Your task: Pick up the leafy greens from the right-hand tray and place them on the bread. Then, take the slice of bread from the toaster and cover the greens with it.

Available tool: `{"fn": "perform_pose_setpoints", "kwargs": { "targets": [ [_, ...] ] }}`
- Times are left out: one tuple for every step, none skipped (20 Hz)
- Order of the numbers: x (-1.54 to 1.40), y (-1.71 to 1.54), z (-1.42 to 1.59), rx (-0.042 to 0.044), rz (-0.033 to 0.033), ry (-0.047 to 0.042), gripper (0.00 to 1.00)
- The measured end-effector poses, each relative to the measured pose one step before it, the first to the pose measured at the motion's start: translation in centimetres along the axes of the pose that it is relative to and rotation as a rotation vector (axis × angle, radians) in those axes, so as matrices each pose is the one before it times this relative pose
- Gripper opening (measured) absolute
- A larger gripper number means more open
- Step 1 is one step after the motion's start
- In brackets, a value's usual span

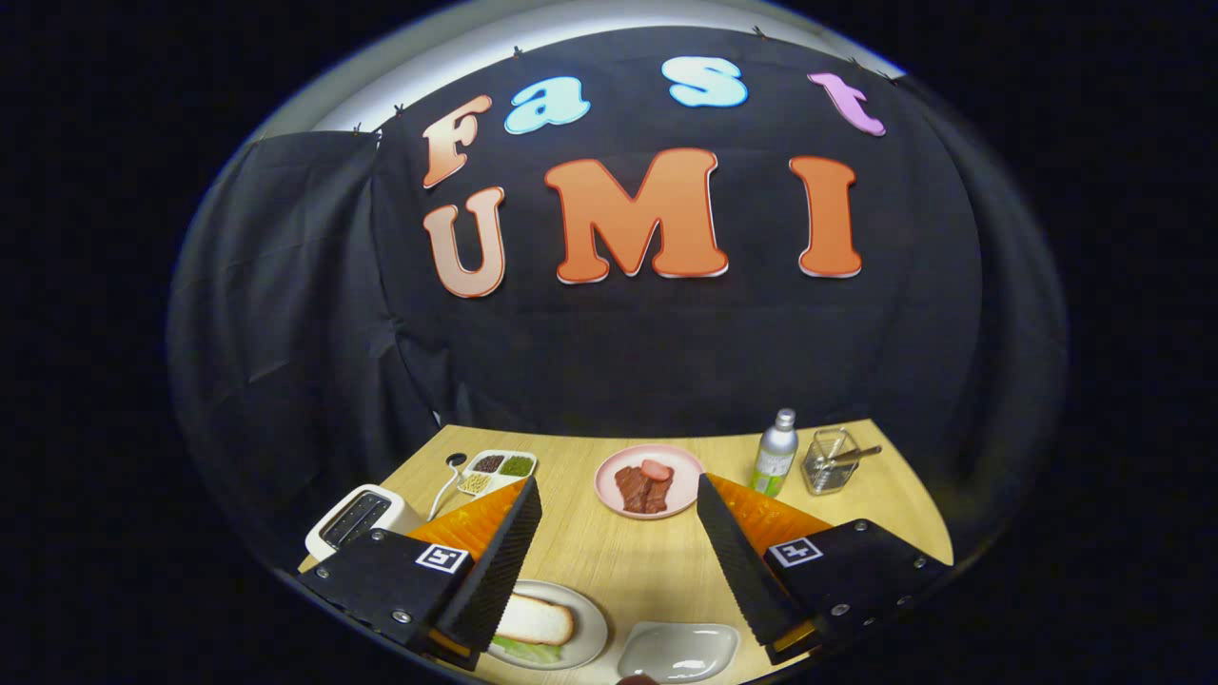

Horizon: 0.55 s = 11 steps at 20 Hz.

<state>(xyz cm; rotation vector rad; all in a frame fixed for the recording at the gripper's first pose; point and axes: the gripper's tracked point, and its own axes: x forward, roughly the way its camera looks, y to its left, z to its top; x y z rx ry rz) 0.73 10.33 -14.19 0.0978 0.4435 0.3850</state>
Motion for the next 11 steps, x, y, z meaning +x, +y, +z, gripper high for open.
{"fn": "perform_pose_setpoints", "kwargs": {
  "targets": [
    [-0.281,-0.143,1.086,-0.01765,-0.01175,-0.02594,0.98],
    [-0.510,-0.144,1.067,-0.01382,-0.00727,-0.02640,0.98],
    [-0.269,0.110,0.845,-0.00945,0.00178,-0.01921,0.99],
    [-0.302,-0.091,1.138,-0.00439,-0.00703,-0.03188,0.98],
    [-0.257,-0.179,1.280,-0.00351,-0.00324,-0.03717,0.98],
    [-0.171,-0.199,1.264,-0.00465,-0.00566,-0.03977,0.98],
    [-0.216,-0.178,1.338,-0.00782,-0.00770,-0.03996,0.98],
    [-0.233,-0.210,1.205,-0.01237,-0.00842,-0.03933,0.98],
    [-0.099,-0.115,1.034,-0.01342,-0.00963,-0.03182,0.98],
    [-0.268,-0.190,0.806,-0.01130,-0.00831,-0.03003,0.98],
    [-0.471,-0.231,1.062,-0.00756,-0.00550,-0.02795,0.98]
  ]
}}
